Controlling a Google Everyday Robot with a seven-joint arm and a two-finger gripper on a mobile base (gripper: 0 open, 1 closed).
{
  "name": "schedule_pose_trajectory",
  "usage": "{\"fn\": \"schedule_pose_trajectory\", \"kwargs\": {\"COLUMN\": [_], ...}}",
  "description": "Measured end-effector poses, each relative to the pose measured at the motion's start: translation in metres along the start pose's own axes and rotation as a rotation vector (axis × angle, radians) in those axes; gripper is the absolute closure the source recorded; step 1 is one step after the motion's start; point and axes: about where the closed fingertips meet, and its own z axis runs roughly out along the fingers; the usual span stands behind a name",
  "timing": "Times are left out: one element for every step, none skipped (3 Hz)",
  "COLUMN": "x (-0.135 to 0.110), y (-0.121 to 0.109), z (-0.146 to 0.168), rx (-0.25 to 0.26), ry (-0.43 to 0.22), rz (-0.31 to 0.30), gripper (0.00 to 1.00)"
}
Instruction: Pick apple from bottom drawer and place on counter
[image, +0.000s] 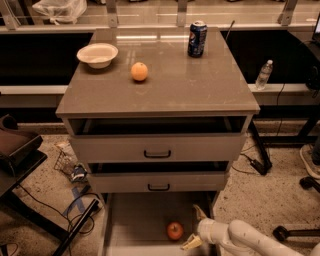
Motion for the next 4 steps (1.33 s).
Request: {"fn": "schedule_pose_trajectory", "kwargs": {"x": [0.000,0.006,0.015,0.018], "y": [0.000,0.014,0.026,0.036], "z": [0.002,0.021,0.043,0.057], "rx": [-0.001,-0.029,-0.058,-0.085], "ry": [0.000,0.012,0.019,0.007], "rz": [0.000,0.001,0.005,0.008], "gripper": [0.00,0.00,0.00,0.00]}}
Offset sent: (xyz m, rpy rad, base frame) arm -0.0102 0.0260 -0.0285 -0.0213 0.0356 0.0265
